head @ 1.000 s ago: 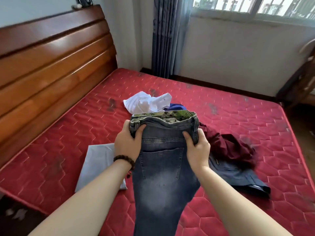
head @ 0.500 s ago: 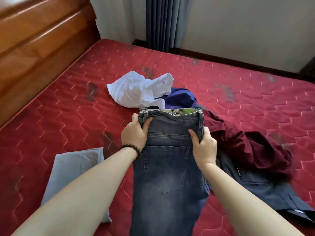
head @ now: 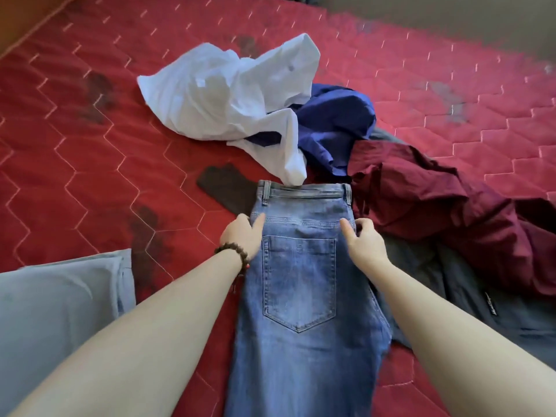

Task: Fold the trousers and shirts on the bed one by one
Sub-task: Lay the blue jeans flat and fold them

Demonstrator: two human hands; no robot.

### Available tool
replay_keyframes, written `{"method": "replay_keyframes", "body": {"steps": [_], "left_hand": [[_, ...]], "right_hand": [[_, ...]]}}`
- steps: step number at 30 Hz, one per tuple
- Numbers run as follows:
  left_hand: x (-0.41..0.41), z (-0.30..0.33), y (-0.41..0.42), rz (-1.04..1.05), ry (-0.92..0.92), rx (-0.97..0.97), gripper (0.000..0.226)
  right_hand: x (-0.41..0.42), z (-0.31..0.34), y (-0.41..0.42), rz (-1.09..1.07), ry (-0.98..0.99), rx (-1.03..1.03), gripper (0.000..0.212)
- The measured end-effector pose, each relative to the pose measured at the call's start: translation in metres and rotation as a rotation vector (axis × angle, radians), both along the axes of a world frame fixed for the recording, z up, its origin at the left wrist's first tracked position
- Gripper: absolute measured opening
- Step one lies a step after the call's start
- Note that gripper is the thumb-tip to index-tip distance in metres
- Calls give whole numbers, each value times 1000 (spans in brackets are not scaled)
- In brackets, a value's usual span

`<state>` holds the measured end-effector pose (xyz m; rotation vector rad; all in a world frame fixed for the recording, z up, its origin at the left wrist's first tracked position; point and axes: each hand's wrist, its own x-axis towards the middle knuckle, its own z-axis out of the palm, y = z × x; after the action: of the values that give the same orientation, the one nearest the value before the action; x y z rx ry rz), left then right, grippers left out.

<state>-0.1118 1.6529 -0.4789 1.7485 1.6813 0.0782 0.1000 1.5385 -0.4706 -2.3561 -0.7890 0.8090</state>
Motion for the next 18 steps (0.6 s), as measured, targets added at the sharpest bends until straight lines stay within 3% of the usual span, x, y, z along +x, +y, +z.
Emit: {"method": "replay_keyframes", "body": {"steps": [4, 11, 13, 15, 16, 18], "left_hand": [[8, -3, -4, 19, -37, 54, 34], [6, 22, -11, 37, -272, 531, 28], [9, 22, 1, 59, -228, 510, 34], [10, 22, 5, 106, -26, 483, 43], [11, 21, 0, 72, 58, 524, 44], [19, 16, -19, -146, 55, 704, 37]], "right_hand": [[-13, -3, 5, 30, -83, 70, 31], [-15, 27, 6, 33, -368, 386, 28], [-10, 27, 18, 61, -321, 321, 32], [-8, 24, 26, 105, -359, 119, 47], [-10, 22, 26, 144, -452, 40, 54], [-27, 18, 24, 267, -619, 85, 56]]}}
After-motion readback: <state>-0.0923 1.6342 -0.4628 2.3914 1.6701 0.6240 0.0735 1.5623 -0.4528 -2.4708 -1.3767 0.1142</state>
